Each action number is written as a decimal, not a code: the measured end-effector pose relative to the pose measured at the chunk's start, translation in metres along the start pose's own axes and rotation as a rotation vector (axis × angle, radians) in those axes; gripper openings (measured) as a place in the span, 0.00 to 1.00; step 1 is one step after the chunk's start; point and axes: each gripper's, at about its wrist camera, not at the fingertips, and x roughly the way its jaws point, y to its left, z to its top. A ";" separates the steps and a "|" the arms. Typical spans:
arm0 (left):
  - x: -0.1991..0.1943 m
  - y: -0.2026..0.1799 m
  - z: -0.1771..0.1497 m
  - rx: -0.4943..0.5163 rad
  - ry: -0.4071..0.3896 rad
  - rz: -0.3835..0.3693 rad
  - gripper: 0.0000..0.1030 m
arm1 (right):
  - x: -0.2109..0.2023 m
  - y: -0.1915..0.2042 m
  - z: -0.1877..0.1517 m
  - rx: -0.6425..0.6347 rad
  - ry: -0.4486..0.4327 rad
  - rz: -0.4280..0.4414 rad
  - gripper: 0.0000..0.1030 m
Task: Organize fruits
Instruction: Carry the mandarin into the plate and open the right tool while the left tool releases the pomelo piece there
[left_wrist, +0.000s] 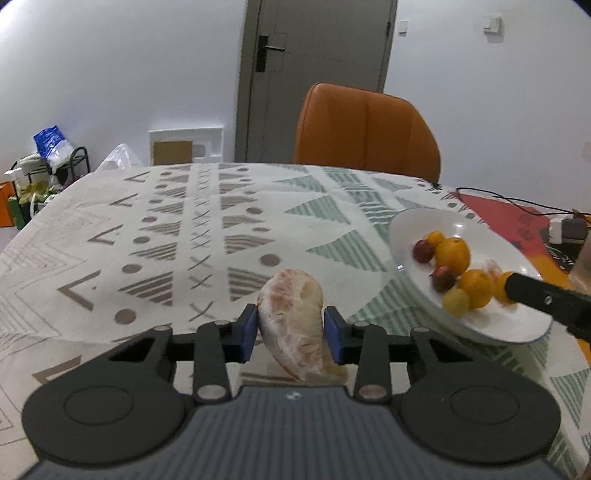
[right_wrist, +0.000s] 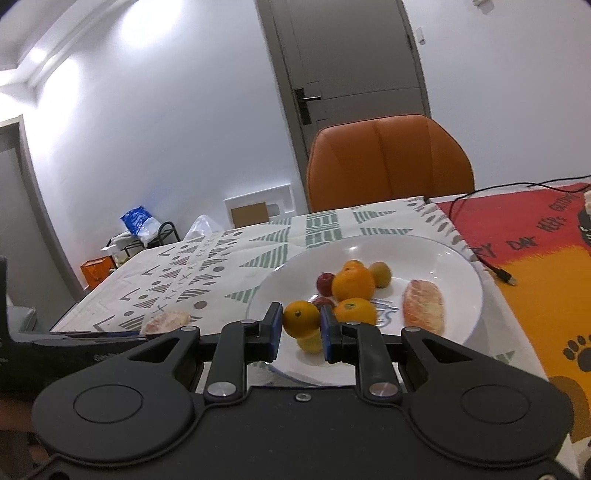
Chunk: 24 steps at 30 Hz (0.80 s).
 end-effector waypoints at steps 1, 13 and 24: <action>0.000 -0.003 0.001 0.006 -0.003 -0.002 0.36 | -0.001 -0.003 0.000 0.006 -0.001 -0.005 0.20; -0.004 -0.030 0.015 0.045 -0.038 -0.038 0.36 | -0.003 -0.039 -0.001 0.062 -0.015 -0.062 0.20; 0.000 -0.052 0.024 0.073 -0.057 -0.077 0.36 | -0.010 -0.050 -0.004 0.083 -0.018 -0.092 0.25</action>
